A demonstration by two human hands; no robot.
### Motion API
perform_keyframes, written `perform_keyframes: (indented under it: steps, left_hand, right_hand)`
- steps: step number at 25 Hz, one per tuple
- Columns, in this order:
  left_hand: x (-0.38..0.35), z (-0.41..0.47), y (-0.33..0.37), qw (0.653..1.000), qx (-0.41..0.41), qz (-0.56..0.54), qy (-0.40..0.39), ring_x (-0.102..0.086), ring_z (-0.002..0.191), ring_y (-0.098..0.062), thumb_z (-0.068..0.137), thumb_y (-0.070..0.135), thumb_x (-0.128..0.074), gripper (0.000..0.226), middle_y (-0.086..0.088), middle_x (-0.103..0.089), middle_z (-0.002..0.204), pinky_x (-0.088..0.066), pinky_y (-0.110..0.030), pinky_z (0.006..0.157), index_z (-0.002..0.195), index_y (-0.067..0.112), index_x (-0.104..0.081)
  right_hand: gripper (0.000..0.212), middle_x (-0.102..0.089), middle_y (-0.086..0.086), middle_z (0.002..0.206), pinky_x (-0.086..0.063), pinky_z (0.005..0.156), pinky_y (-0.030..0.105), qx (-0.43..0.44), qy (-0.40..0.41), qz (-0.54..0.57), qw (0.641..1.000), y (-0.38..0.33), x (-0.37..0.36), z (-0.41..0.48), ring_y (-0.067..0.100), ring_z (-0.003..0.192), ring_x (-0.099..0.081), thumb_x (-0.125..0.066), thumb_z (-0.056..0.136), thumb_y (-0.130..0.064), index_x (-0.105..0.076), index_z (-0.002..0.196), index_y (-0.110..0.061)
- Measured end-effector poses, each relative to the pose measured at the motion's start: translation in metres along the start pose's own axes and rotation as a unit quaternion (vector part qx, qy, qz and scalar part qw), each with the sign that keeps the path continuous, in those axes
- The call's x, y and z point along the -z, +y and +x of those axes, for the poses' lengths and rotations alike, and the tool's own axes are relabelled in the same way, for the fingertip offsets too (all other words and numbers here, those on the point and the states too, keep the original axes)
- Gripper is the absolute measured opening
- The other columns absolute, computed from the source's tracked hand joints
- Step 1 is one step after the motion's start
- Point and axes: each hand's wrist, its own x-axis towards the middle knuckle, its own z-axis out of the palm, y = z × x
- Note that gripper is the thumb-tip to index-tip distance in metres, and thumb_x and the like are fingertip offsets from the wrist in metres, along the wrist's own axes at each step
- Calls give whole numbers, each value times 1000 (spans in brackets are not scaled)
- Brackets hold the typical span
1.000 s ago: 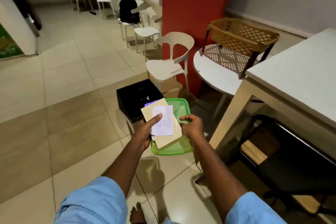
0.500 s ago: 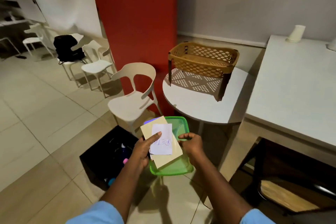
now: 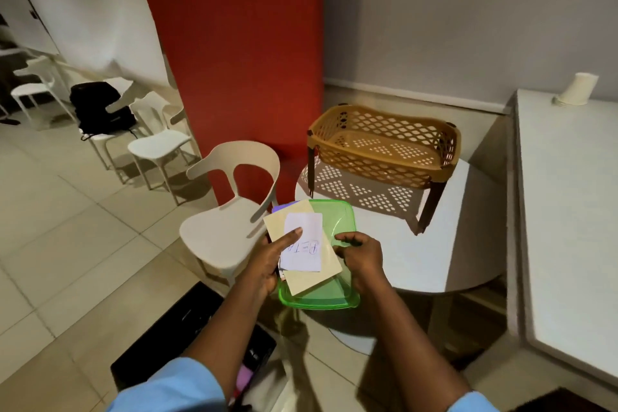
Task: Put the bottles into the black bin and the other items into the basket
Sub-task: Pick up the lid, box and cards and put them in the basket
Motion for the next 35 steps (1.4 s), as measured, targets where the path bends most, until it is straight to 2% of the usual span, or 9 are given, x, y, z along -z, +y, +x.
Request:
perform_keyframes:
  steps: [3, 7, 15, 19, 24, 28, 31, 33, 35]
  left_hand:
    - [-6, 53, 32, 1000, -8, 1, -25, -74, 87, -29, 61, 18, -83, 49, -14, -75, 102, -59, -38, 61, 107, 12, -70]
    - [-25, 115, 81, 997, -26, 40, -58, -73, 95, -29, 60, 24, -83, 56, -12, -75, 105, -59, -44, 78, 113, 12, -69]
    - [-89, 211, 176, 989, -86, 63, -104, -75, 78, -22, 75, 15, -80, 27, -7, -77, 93, -59, -35, 59, 101, 14, -71]
    - [-112, 249, 198, 990, -76, 17, -114, -75, 72, -19, 85, 11, -70, 15, -4, -77, 85, -60, -36, 58, 98, 16, -67]
    - [-130, 295, 217, 992, -65, 4, -107, -75, 72, -20, 88, 18, -68, 15, -4, -77, 87, -58, -35, 54, 102, 16, -66]
    - [-142, 326, 214, 994, -47, -1, -94, -72, 82, -24, 89, 18, -65, 25, -9, -72, 105, -60, -37, 60, 114, 12, -64]
    - [-147, 343, 210, 997, -45, 3, -70, -69, 87, -26, 89, 18, -66, 38, -13, -69, 111, -60, -36, 61, 125, 9, -59]
    - [-148, 352, 206, 997, -43, 5, -61, -69, 89, -27, 89, 19, -66, 41, -14, -68, 117, -60, -36, 64, 128, 8, -59]
    - [-147, 360, 201, 998, -44, 11, -51, -68, 92, -28, 88, 19, -67, 44, -15, -67, 120, -59, -39, 70, 129, 8, -58]
  right_hand:
    - [28, -69, 1, 99, -53, 94, 43, 18, 40, 9, 999, -31, -20, 40, 24, 101, -65, -73, 75, 9, -72, 81, -19]
    - [26, -69, 3, 96, -54, 89, 41, 56, 97, 41, 993, -85, -48, 80, 24, 97, -65, -69, 80, 9, -71, 79, -17]
    - [24, -68, 4, 90, -51, 81, 34, 111, 186, 97, 971, -184, -62, 164, 18, 84, -61, -62, 83, 10, -69, 87, -12]
    - [22, -63, 9, 87, -38, 52, 22, 117, 209, 82, 967, -221, -38, 222, 10, 57, -48, -63, 84, 6, -70, 100, -7]
    - [27, -63, 7, 92, -42, 70, 28, 110, 248, 37, 962, -236, -13, 300, 20, 82, -55, -52, 86, 9, -68, 93, -11]
    - [29, -60, 10, 90, -50, 77, 40, 30, 157, -30, 987, -216, -4, 352, 23, 80, -54, -45, 89, 11, -63, 80, -10]
    - [37, -52, 3, 80, -49, 58, 28, -46, 50, -14, 998, -204, -10, 369, 17, 69, -50, -43, 89, 15, -53, 72, -16]
    - [41, -52, 8, 81, -46, 49, 25, -72, 50, 2, 996, -196, -22, 372, 23, 71, -52, -37, 88, 21, -51, 69, -12]
    - [39, -50, 11, 76, -45, 54, 31, -97, 70, 51, 992, -192, -31, 372, 27, 68, -52, -30, 90, 21, -54, 71, -4]
